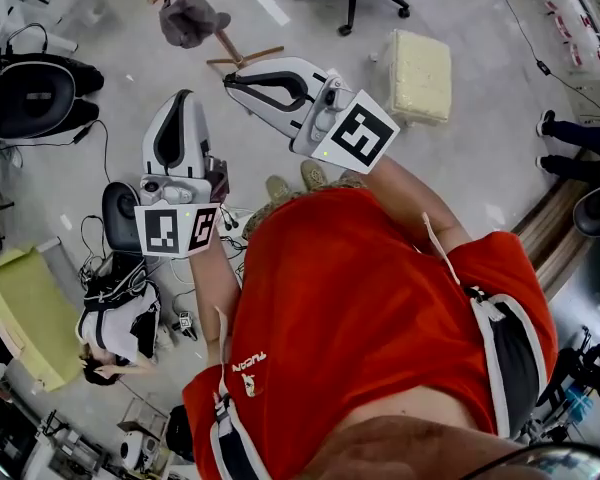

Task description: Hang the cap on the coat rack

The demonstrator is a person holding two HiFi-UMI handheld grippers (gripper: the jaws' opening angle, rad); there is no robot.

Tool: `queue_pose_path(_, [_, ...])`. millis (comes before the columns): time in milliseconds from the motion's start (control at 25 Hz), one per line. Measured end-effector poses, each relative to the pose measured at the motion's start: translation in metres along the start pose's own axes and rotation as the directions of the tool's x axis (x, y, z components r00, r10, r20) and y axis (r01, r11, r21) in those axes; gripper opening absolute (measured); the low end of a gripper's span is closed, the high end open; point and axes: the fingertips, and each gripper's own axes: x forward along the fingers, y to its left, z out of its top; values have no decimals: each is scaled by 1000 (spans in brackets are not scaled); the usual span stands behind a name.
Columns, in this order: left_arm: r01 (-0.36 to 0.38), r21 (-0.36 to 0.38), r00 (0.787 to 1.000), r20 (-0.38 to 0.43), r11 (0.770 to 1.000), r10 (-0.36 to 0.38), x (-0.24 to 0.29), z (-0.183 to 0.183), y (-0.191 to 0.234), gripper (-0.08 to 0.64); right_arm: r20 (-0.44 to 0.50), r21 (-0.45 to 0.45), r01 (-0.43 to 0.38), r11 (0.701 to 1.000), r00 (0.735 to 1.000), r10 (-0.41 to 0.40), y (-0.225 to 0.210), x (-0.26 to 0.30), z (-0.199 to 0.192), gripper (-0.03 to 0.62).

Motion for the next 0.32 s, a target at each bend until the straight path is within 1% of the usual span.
queue_pose_path(320, [-3,-5,1000,6,1000,3,-6,3,4,8,-2,4,7,1000,1000,-7,6,6,1,21])
